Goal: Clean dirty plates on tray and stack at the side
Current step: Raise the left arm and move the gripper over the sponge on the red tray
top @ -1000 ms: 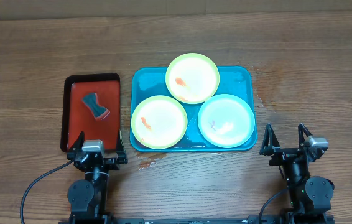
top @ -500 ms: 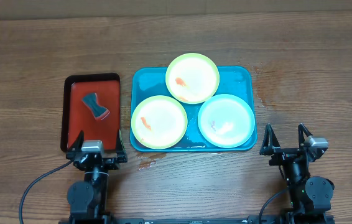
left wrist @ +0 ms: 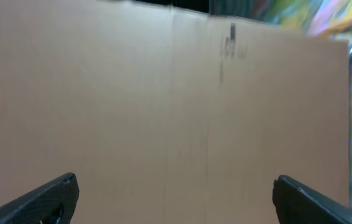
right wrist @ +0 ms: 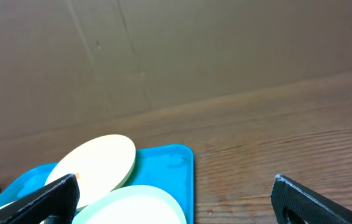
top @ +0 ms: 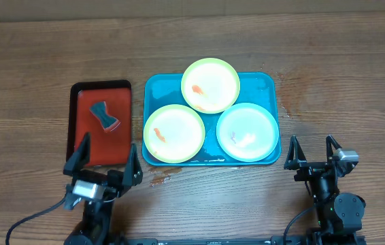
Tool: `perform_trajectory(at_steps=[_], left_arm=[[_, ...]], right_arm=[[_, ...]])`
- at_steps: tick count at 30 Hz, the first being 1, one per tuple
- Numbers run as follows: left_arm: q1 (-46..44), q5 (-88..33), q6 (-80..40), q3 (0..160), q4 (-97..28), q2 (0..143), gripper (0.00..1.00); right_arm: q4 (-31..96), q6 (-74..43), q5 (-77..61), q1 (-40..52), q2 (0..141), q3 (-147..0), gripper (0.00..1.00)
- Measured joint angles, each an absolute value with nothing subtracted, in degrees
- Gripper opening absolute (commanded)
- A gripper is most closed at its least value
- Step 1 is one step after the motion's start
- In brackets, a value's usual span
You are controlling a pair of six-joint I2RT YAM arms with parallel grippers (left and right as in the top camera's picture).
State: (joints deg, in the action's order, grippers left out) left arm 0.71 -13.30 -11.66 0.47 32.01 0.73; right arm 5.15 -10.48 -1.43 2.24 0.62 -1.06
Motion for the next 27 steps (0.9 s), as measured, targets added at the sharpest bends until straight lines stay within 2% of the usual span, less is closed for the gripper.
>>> perform_trajectory(at_steps=[8,13,21,24,27], left_arm=[[0.7,-9.6,-12.1,3.5,31.5,1.3,1.0],[0.7,-6.7,-11.1,14.5,23.7,8.2,1.0],[0.7,-7.3,-9.0,43.1,-5.6,37.5,1.0],[0.7,-13.5,-5.5,55.9,-16.2,52.2,1.0],[0.7,-18.0,-3.8,62.7,-22.0,59.9,1.0]], right_arm=[[5.2,-10.5,-1.5,2.2,0.6,-1.1,1.0],[5.2,-10.5,-1.5,2.2,0.6,-1.1,1.0],[5.1,-10.5,-1.5,2.2,0.6,-1.1,1.0],[5.2,-10.5,-1.5,2.2,0.6,-1.1,1.0],[5.2,-10.5,-1.5,2.2,0.6,-1.1,1.0]])
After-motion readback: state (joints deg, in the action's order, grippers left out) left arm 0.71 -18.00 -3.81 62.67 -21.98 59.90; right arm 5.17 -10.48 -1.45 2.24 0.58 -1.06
